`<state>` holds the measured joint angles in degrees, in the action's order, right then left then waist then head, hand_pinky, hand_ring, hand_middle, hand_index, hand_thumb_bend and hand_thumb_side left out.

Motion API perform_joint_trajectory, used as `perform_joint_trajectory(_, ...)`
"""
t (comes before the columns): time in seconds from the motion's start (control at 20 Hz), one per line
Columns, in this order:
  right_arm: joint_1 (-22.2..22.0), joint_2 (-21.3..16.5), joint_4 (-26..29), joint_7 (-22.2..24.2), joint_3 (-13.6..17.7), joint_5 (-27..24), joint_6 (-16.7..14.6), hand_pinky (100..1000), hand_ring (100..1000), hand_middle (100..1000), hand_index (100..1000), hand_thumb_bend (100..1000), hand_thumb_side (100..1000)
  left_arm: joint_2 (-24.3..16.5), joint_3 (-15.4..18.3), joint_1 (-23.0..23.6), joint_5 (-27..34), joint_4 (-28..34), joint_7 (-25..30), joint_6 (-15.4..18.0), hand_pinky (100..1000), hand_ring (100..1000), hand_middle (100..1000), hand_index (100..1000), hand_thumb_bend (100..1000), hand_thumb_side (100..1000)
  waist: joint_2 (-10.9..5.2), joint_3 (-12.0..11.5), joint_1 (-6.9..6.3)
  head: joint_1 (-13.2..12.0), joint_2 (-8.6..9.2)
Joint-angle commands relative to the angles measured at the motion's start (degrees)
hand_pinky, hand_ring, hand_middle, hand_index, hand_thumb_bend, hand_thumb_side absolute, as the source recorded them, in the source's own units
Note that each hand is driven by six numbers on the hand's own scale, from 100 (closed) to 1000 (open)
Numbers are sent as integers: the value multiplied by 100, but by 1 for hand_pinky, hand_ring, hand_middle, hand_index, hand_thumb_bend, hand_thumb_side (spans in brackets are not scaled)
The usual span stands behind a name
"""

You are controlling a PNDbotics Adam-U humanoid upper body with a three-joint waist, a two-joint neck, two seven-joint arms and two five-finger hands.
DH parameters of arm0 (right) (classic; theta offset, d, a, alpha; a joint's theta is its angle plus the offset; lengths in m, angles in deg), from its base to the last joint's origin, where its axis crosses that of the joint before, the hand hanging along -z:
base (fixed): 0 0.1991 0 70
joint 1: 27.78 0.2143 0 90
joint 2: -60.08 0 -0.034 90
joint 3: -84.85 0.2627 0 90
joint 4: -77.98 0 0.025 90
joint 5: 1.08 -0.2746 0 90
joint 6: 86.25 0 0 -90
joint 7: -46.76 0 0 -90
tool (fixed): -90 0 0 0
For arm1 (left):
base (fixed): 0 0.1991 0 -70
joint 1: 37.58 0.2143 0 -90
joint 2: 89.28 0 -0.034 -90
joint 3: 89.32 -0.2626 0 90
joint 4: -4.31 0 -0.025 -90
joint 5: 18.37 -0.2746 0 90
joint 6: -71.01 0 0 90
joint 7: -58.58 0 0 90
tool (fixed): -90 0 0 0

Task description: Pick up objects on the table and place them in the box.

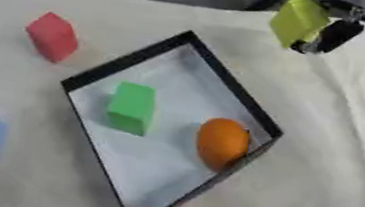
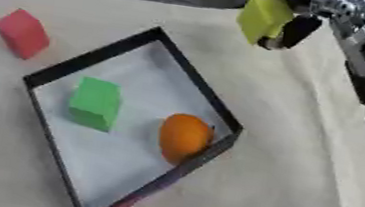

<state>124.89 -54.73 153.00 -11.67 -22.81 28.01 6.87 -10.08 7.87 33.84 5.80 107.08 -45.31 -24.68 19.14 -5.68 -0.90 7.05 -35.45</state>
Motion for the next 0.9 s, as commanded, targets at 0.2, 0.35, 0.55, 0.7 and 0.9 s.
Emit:
perform_joint_trajectory(0.2, 240, -296, 2059, 615, -502, -390, 248, 800, 597, 603, 717, 199, 100, -236, 20, 12, -48, 28, -11, -2, 889, 916, 904, 946, 832, 762, -371, 76, 75, -6, -146)
perform_joint_trajectory(0.35, 466, -126, 2680, 1118, -915, -449, 242, 796, 601, 609, 720, 215, 100, -250, -4, 20, -53, 11, 10, -9, 889, 916, 904, 946, 831, 762, -459, 115, 77, 44, -210)
perform_joint_trajectory(0.55, 812, 250, 2983, 1703, -1465, -546, 275, 789, 606, 616, 723, 243, 116, -257, -35, 22, -52, 0, 40, -17, 889, 916, 904, 945, 830, 762, -539, 120, 80, 110, -268)
perform_joint_trajectory(0.7, 959, 622, 2910, 1966, -1832, -538, 311, 786, 610, 619, 724, 250, 134, -239, -46, 6, -53, 1, 59, -24, 889, 916, 904, 944, 830, 762, -564, 87, 86, 174, -277)
perform_joint_trajectory(0.9, 873, 1048, 2594, 2035, -2184, -444, 309, 783, 611, 619, 723, 228, 135, -199, -53, -16, -40, 3, 66, -33, 889, 916, 904, 943, 829, 763, -543, 26, 91, 228, -259)
